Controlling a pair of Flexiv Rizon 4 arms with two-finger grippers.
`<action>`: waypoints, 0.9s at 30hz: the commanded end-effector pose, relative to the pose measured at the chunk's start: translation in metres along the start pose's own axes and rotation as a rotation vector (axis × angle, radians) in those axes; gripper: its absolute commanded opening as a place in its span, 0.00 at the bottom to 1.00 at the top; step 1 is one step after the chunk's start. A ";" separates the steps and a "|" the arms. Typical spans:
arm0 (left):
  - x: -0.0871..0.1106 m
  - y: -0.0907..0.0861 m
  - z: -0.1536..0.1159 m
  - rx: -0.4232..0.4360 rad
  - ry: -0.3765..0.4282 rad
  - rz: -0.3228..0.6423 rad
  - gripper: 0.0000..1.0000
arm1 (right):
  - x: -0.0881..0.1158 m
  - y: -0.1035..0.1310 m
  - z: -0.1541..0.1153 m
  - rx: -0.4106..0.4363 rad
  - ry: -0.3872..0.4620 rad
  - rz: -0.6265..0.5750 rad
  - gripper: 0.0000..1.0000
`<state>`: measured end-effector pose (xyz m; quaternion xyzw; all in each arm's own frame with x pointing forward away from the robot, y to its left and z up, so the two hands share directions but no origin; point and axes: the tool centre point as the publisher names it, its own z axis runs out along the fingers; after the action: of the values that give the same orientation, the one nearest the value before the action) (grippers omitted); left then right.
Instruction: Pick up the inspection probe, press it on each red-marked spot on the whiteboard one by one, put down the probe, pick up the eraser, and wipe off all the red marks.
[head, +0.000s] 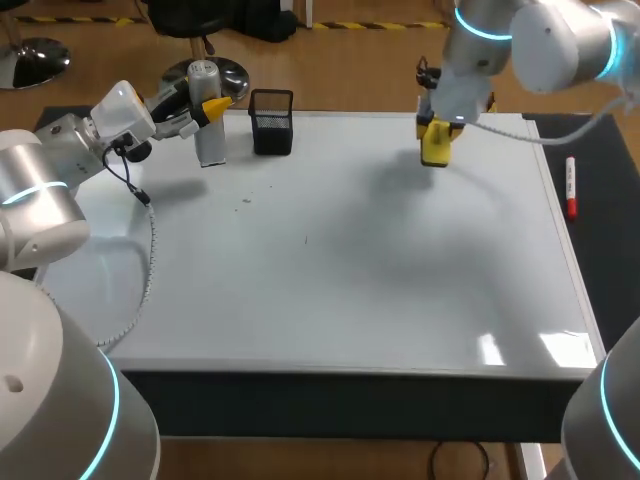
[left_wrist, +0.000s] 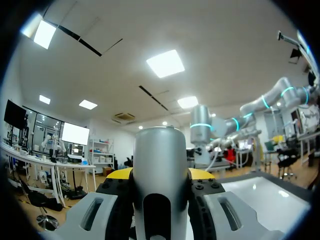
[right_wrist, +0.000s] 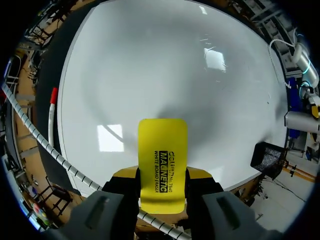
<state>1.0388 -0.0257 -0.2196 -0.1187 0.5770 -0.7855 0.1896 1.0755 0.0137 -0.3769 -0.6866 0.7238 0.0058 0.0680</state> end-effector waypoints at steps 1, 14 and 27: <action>0.000 -0.001 0.000 -0.002 0.000 0.000 0.00 | -0.025 -0.036 0.010 -0.072 0.020 -0.022 0.00; 0.000 -0.001 0.000 -0.002 0.000 0.000 0.00 | -0.082 -0.062 0.024 -0.093 0.009 -0.094 0.00; 0.000 -0.001 0.000 -0.002 0.000 0.000 0.00 | -0.130 -0.074 0.038 -0.129 -0.003 -0.065 0.00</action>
<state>1.0388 -0.0258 -0.2196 -0.1187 0.5770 -0.7856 0.1896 1.1482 0.1299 -0.3894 -0.7110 0.7001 0.0351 0.0559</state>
